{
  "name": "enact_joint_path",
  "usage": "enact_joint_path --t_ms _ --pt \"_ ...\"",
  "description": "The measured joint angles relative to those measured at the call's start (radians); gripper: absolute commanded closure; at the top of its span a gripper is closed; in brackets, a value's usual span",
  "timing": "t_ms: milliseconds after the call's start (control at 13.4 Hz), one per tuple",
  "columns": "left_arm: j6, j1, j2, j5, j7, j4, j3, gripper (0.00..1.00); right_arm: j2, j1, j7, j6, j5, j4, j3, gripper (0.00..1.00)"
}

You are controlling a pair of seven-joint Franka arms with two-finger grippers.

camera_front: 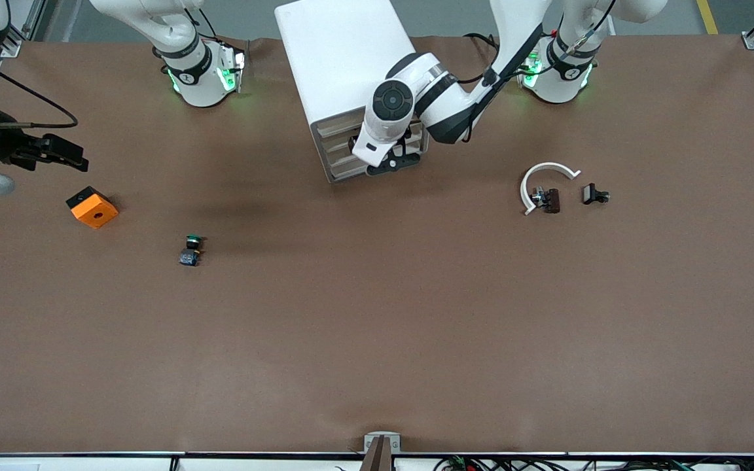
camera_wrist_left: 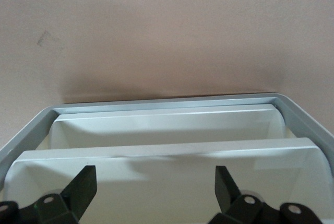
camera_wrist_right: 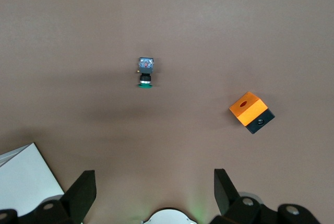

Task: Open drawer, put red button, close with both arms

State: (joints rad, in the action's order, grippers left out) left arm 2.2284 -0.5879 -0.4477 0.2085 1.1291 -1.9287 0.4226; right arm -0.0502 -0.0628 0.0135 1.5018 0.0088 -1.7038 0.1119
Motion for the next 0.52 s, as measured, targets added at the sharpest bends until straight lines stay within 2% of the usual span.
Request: enact_joint_path --t_ms 299,523 --pt "0.014 0.038 0.001 -0.032 0.001 0.016 -0.007 0.00 -0.022 0.021 0.017 0.001 -0.002 -0.002 0.000 0.00" --pt "0.014 0.166 0.006 -0.129 0.000 0.058 -0.010 0.00 -0.050 0.021 0.017 0.001 -0.011 -0.012 -0.002 0.00"
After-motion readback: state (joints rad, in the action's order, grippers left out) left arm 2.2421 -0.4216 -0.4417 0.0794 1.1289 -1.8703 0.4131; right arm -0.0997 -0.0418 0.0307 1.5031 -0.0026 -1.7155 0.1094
